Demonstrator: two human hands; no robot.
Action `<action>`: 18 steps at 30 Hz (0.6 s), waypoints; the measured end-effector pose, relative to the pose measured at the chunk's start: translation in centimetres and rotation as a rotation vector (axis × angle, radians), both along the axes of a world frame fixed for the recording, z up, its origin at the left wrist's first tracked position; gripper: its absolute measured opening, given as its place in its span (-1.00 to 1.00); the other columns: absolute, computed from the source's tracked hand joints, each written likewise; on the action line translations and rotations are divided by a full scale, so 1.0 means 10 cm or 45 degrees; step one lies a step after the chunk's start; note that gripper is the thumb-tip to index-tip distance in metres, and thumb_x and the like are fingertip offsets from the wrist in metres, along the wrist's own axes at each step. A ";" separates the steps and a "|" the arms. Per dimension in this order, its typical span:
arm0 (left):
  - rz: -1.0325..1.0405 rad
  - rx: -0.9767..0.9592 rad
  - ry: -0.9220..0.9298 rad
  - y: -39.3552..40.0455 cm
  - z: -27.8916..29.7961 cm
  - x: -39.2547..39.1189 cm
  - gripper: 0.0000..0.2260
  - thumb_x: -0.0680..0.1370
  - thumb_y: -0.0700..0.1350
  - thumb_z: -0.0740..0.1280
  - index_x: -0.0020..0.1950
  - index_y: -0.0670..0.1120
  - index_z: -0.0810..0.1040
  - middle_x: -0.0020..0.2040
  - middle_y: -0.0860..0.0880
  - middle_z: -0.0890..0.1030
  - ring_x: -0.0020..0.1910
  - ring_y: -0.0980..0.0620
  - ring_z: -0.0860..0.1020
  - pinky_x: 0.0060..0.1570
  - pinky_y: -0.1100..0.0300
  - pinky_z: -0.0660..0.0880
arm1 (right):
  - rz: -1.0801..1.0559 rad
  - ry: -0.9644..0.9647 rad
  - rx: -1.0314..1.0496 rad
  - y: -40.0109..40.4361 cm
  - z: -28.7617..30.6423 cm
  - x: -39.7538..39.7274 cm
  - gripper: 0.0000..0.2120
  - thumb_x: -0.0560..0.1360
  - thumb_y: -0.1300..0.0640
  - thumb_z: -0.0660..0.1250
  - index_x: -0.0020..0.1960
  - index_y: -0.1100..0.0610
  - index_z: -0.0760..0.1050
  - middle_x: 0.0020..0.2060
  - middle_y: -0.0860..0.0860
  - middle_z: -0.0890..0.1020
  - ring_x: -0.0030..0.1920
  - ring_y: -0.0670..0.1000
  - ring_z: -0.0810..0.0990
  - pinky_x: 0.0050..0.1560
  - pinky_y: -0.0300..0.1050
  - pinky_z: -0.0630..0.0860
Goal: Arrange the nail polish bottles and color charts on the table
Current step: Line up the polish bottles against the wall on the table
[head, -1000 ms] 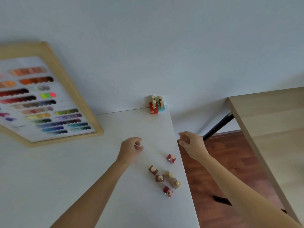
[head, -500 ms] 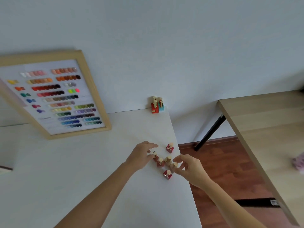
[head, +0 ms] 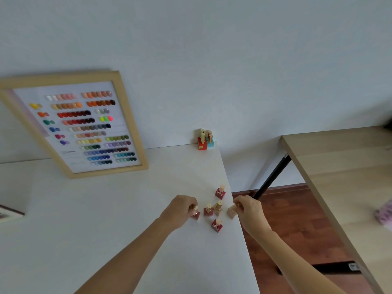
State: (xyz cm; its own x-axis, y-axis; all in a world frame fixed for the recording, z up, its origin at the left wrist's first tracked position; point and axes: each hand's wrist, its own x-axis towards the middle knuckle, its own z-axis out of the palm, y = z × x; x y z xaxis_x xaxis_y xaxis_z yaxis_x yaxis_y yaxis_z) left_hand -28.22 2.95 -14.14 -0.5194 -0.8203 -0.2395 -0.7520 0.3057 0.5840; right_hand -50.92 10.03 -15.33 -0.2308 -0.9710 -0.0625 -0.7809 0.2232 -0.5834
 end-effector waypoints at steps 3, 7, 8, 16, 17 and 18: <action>-0.011 0.004 0.050 0.13 -0.04 -0.03 -0.94 0.49 -0.27 0.36 -0.08 -0.14 0.59 -0.13 -0.08 0.64 -0.24 0.09 0.49 -0.25 0.43 0.35 | 0.037 0.000 -0.002 -0.10 0.01 0.03 -0.89 0.48 0.33 0.33 -0.01 0.25 0.60 -0.15 0.12 0.63 -0.16 0.09 0.59 -0.09 -0.11 0.58; 0.003 0.004 0.094 0.23 -0.07 -0.12 -0.94 0.50 -0.25 0.36 -0.04 -0.17 0.57 -0.09 -0.13 0.64 -0.18 0.00 0.54 -0.19 0.35 0.35 | 0.110 0.006 0.012 -0.23 0.03 0.11 -0.92 0.48 0.30 0.36 -0.04 0.26 0.59 -0.17 0.16 0.62 -0.18 0.12 0.59 -0.11 -0.05 0.57; 0.011 0.001 0.096 0.24 -0.08 -0.14 -0.93 0.50 -0.24 0.36 -0.03 -0.17 0.57 -0.08 -0.14 0.64 -0.14 -0.04 0.57 -0.17 0.32 0.37 | 0.124 0.002 0.015 -0.25 0.03 0.13 -0.92 0.47 0.30 0.36 -0.04 0.26 0.59 -0.17 0.16 0.62 -0.19 0.11 0.58 -0.12 -0.08 0.56; -0.056 -0.099 -0.017 0.23 -0.03 -0.31 -0.47 0.42 -0.22 0.44 0.32 0.02 0.34 0.18 -0.03 0.46 -0.04 -0.07 0.60 0.06 0.10 0.56 | 0.265 -0.018 0.115 -0.27 0.05 0.15 -0.64 0.43 0.35 0.39 0.16 0.04 0.54 -0.06 0.05 0.57 -0.16 -0.02 0.57 -0.18 -0.43 0.39; -0.082 -0.099 -0.038 0.22 -0.02 -0.33 -0.50 0.43 -0.22 0.43 0.32 0.02 0.37 0.19 -0.04 0.46 0.00 -0.09 0.59 0.08 0.11 0.54 | 0.277 -0.027 0.127 -0.27 0.04 0.16 -0.63 0.43 0.32 0.42 0.16 0.02 0.54 -0.05 0.03 0.56 -0.15 -0.03 0.56 -0.19 -0.44 0.37; -0.098 -0.096 -0.044 0.21 -0.02 -0.35 -0.55 0.44 -0.21 0.41 0.29 0.00 0.41 0.18 -0.06 0.47 0.03 -0.10 0.58 0.09 0.12 0.53 | 0.281 -0.040 0.133 -0.27 0.04 0.17 -0.64 0.42 0.29 0.43 0.16 0.01 0.55 -0.04 0.03 0.55 -0.14 -0.04 0.55 -0.20 -0.45 0.36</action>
